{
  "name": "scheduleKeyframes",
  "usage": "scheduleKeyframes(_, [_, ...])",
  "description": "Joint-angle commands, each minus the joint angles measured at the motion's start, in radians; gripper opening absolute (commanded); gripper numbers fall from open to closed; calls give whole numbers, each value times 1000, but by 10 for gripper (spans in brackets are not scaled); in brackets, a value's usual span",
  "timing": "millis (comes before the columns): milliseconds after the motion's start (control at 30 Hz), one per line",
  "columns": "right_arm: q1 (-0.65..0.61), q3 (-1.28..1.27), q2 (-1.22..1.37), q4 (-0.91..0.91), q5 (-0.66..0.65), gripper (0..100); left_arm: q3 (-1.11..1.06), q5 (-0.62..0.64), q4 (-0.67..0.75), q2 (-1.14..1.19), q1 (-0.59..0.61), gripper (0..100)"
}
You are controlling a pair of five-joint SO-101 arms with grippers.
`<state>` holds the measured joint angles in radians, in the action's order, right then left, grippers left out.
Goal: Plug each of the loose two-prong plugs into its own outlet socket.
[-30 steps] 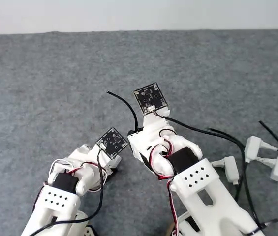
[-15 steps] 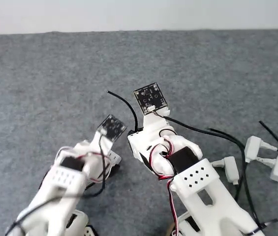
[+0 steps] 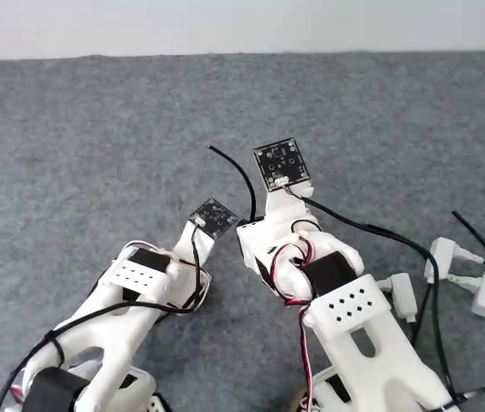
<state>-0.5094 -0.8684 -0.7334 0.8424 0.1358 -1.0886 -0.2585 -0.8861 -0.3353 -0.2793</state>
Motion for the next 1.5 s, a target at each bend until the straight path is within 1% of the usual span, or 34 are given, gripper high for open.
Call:
scheduleKeyframes(0, [31, 9, -12, 4, 9, 8, 48, 227, -17, -3, -5, 67])
scheduleKeyframes(233, [51, 11, -12, 4, 2, 8, 208, 646, -8, 6, -14, 56])
scheduleKeyframes(300, [51, 11, -12, 5, 2, 8, 251, 709, -8, 8, -41, 51])
scheduleKeyframes(367, [51, 11, -12, 5, 2, 8, 262, 715, 12, 12, -60, 51])
scheduleKeyframes(433, [51, 11, -12, 5, 2, 8, 271, 718, 48, 57, -54, 51])
scheduleKeyframes(567, [47, 11, -12, 5, 0, 8, 375, 718, 71, 273, -28, 48])
scheduleKeyframes(633, [45, 11, -12, 5, 0, 8, 464, 713, 35, 377, -26, 48])
scheduleKeyframes(700, [45, 9, -12, 5, -2, 8, 553, 710, -40, 433, -28, 49])
scheduleKeyframes(867, [45, 9, -12, 5, -37, 8, 576, 646, -66, 459, -37, 65])
scheduleKeyframes(933, [45, 9, -12, 5, -40, 8, 576, 666, -81, 456, -32, 130])
scheduleKeyframes(1033, [45, 9, -12, 5, -41, 8, 553, 703, -89, 436, -32, 310])
scheduleKeyframes(1100, [45, 9, -12, 5, -41, 8, 530, 701, -87, 420, -37, 433])
scheduleKeyframes(1133, [45, 9, -12, 5, -41, 8, 519, 695, -91, 408, -38, 475])
scheduleKeyframes(1200, [44, 9, -10, 2, -49, 8, 489, 654, -91, 367, -32, 501])
scheduleKeyframes(1300, [44, 9, -5, -4, -115, 8, 420, 612, -87, 264, -32, 499])
scheduleKeyframes(1400, [44, 9, -5, 4, -140, 8, 334, 580, -87, 140, -28, 499])
scheduleKeyframes(1467, [44, 9, 1, 28, -129, 8, 277, 563, -86, 61, 15, 499])
